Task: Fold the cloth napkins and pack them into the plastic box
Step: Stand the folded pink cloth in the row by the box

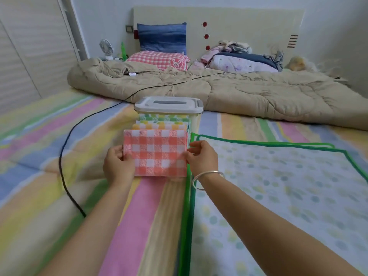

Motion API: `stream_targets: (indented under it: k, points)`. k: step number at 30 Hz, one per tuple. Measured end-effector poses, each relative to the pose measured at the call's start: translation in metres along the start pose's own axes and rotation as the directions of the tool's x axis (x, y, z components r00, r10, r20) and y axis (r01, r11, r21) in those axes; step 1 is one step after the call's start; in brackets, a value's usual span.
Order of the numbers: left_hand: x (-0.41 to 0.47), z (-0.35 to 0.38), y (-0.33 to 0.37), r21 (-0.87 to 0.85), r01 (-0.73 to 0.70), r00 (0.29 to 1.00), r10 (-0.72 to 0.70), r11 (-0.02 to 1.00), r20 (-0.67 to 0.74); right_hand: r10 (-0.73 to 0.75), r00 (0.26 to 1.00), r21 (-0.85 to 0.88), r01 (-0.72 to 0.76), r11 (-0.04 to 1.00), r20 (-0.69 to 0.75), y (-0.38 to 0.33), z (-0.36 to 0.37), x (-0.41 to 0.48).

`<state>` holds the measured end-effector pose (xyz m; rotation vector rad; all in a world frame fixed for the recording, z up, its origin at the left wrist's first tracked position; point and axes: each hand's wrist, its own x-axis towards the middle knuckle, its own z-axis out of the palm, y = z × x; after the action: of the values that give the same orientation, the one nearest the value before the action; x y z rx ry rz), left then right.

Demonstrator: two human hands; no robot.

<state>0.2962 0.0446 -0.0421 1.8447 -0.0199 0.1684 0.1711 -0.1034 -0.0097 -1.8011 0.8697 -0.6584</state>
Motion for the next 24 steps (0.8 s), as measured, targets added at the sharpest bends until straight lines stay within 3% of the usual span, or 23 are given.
stream_targets:
  k: [3,8,13,16,20,24]
  points:
    - [0.020,0.012,-0.003,0.084,-0.063,0.998,0.062,0.994,0.012,-0.061,0.997,-0.135,0.053,0.989,-0.053,0.000,0.012,0.015]
    - [0.038,0.030,-0.013,0.240,-0.200,0.979,0.184,0.950,0.089,-0.039,0.991,-0.224,0.009,0.974,-0.127,0.006,0.022,0.036]
    - [0.041,0.042,-0.016,0.220,-0.275,0.961,0.258,0.936,0.105,-0.029,0.991,-0.261,-0.006,0.965,-0.131,0.009,0.020,0.049]
    - [0.041,0.037,-0.022,0.208,-0.320,0.945,0.296,0.924,0.137,0.010,0.996,-0.183,-0.027,0.983,-0.094,0.010,0.022,0.047]
    - [0.039,0.022,-0.030,0.349,-0.449,0.883,0.350,0.822,0.313,0.049,0.997,-0.178,-0.058,0.982,-0.053,0.016,0.028,0.042]
    - [0.037,0.011,-0.029,0.370,-0.451,0.845,0.255,0.812,0.471,0.040,0.999,-0.202,-0.038,0.979,0.006,0.020,0.032,0.036]
